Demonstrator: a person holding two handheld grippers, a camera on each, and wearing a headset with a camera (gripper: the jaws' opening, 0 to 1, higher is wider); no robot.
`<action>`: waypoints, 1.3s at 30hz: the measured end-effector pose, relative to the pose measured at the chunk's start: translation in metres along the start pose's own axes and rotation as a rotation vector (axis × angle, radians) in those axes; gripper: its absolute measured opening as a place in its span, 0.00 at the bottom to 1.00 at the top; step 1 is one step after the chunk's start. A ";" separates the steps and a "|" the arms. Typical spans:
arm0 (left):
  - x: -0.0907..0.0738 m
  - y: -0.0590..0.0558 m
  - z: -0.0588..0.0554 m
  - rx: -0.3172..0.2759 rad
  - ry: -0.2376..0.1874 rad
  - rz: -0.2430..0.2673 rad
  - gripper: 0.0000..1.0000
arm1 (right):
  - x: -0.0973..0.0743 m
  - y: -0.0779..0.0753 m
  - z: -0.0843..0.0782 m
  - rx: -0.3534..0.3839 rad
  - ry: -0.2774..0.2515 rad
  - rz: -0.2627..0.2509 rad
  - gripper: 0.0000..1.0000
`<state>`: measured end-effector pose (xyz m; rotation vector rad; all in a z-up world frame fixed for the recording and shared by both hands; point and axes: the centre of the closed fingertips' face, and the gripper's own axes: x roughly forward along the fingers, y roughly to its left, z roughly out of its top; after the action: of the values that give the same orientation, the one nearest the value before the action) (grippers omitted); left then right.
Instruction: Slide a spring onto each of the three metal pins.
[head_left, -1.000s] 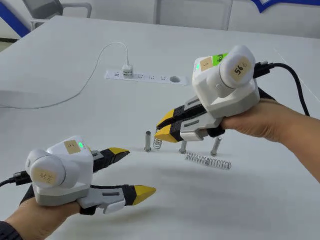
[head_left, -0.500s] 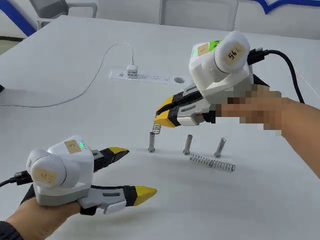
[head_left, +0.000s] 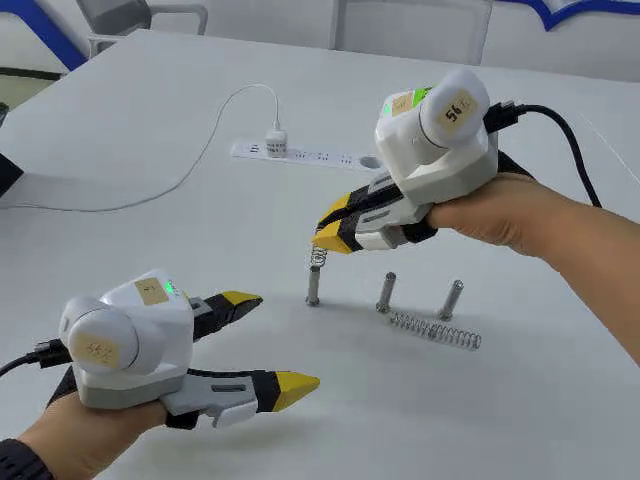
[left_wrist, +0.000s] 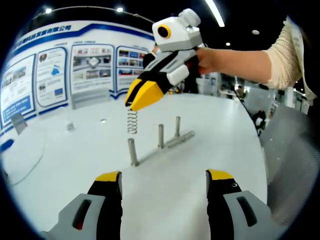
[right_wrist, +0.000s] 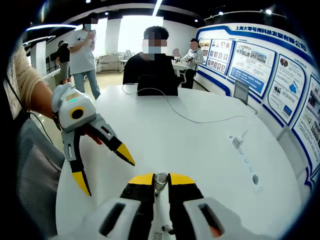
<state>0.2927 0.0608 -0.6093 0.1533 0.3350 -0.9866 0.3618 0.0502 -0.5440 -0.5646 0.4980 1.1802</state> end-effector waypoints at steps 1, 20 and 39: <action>0.000 0.000 0.000 -0.003 -0.001 0.000 0.69 | 0.001 0.000 0.000 0.001 0.001 0.000 0.11; -0.002 0.003 -0.002 -0.003 0.008 0.005 0.68 | 0.010 -0.004 -0.010 0.027 0.014 0.010 0.11; -0.003 0.004 -0.005 -0.010 0.011 0.011 0.67 | 0.023 -0.001 -0.023 0.045 0.039 0.018 0.11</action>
<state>0.2939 0.0666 -0.6129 0.1515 0.3486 -0.9738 0.3677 0.0514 -0.5763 -0.5461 0.5624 1.1739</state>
